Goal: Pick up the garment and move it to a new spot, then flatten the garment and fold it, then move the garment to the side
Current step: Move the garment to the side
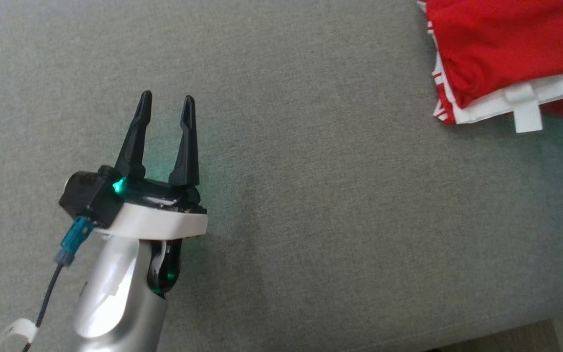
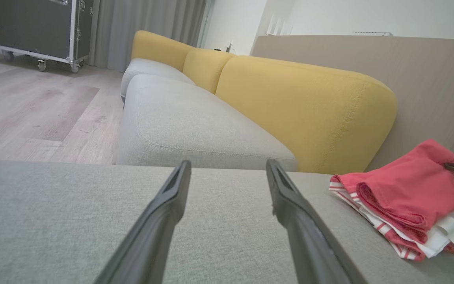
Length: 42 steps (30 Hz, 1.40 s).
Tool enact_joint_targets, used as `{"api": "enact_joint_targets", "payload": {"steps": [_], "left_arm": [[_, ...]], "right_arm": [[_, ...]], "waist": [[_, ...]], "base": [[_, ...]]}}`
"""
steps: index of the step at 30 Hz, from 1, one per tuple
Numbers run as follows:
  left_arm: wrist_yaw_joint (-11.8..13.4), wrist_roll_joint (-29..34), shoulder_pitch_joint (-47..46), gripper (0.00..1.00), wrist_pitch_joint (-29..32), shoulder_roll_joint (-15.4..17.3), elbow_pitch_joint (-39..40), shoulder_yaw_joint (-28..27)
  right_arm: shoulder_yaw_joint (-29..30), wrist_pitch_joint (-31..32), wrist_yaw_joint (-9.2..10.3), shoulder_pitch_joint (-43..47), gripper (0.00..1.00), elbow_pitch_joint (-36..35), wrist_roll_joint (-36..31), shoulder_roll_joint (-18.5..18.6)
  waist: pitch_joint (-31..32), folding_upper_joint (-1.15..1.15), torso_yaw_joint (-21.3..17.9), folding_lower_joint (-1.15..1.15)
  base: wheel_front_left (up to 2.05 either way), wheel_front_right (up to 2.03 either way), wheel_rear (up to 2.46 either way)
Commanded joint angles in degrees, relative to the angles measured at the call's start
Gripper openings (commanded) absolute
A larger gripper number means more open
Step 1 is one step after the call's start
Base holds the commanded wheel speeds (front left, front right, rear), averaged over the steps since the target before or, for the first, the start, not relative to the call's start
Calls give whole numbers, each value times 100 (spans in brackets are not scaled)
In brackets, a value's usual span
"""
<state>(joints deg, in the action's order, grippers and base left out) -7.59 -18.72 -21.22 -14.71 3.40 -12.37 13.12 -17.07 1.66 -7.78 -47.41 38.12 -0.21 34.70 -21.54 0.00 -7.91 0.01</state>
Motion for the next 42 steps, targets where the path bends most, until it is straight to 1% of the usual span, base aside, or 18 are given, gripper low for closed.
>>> {"api": "enact_joint_targets", "payload": {"steps": [1, 8, 12, 13, 14, 15, 21, 27, 31, 35, 38, 42], "left_arm": [[10, -39, -157, 100, -29, 123, 169, -101], [10, -106, -259, 100, -29, 176, 133, -70], [10, -122, -286, 100, -29, 199, 122, -85], [10, -128, -294, 100, -29, 206, 118, -86], [10, -133, -304, 100, -29, 209, 113, -85], [10, -135, -310, 100, -29, 210, 107, -86], [10, -145, -268, 100, -29, 217, 61, -165], [10, -152, -119, 100, -29, 146, 89, -357], [10, -128, 44, 100, -29, 108, 130, -524], [10, -113, 263, 100, -29, 75, 206, -777], [10, -98, 447, 100, -29, 55, 236, -916], [10, -41, 712, 100, -29, 35, 256, -1047]], "right_arm": [[142, 72, 30, 11, 0, -67, 35, 179], [619, 132, 30, 154, 0, 113, -38, 197], [887, 217, 30, 212, 0, 163, -86, 133], [970, 216, 30, 223, 21, 143, -111, 110], [1049, 192, 30, 237, 96, 103, -142, 83], [1120, 188, 30, 259, 100, 66, -170, 48], [1405, 180, 30, 350, 100, -161, -373, -157], [1377, 116, 30, 332, 100, -508, -408, -547], [1278, 24, 30, 357, 100, -806, -198, -930], [1201, -175, 30, 502, 100, -1203, 126, -1395], [1255, -376, 30, 729, 100, -1481, 373, -1802], [1367, -683, 30, 1244, 100, -1787, 633, -2445]], "waist": [[-94, 0, 50, -1], [-238, 0, 164, -1], [-280, 0, 204, -1], [-290, 0, 210, -1], [-296, 0, 218, -1], [-292, 0, 222, -1], [-82, 0, 205, -1], [346, 0, 217, -1], [696, 0, 278, -1], [1007, 0, 347, -1], [1231, 0, 415, -1], [1513, 0, 512, -1]], "base": [[0, 0, 0], [0, 0, 0], [0, 0, 0], [0, 0, 0], [0, 0, 0], [0, 0, 0], [0, 0, 0], [0, 0, 0], [0, 0, 0], [0, 0, 0], [0, 0, 0], [0, 0, 0]]}}
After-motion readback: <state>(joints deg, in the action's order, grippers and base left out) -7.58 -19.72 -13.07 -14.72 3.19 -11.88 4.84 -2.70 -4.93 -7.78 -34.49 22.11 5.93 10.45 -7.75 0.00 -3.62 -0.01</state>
